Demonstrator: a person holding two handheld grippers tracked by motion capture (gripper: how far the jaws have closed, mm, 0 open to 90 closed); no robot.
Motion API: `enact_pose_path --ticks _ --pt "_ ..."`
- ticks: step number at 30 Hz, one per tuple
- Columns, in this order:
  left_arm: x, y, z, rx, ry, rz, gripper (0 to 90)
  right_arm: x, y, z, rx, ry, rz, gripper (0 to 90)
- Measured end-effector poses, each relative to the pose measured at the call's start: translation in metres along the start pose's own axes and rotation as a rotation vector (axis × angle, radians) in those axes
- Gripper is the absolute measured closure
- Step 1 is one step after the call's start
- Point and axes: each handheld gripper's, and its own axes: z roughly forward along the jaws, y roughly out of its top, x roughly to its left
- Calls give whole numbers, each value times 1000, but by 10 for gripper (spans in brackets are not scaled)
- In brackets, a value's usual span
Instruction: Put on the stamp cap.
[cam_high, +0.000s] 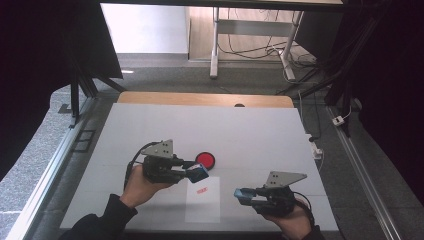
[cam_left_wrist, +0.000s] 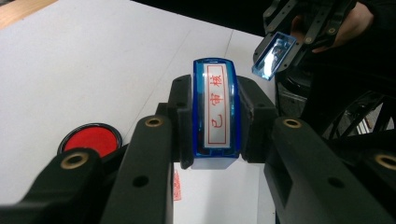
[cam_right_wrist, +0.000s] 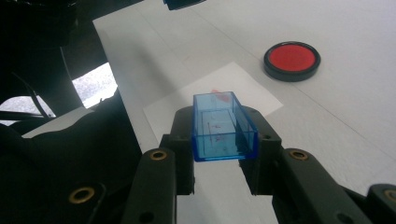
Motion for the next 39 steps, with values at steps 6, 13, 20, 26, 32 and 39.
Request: enact_pose_path --ticks 6,13,20,26,32,39 --pt "0 2 -3 -9 -22 -11 702 -2 8 12 -9 50 1 686" --pt "-2 3 -4 -14 -35 12 702 0 17 30 2 92 -48 686" --pt "-2 4 -7 -25 -46 34 702 1 23 44 11 134 -88 686" --pt "-1 4 -9 -46 -65 56 702 1 28 55 9 152 -84 687" --pt "-2 4 -9 -55 -86 107 703 3 35 66 9 187 -104 687" --pt "-4 3 -7 -51 -118 146 703 5 38 76 12 209 -129 687"
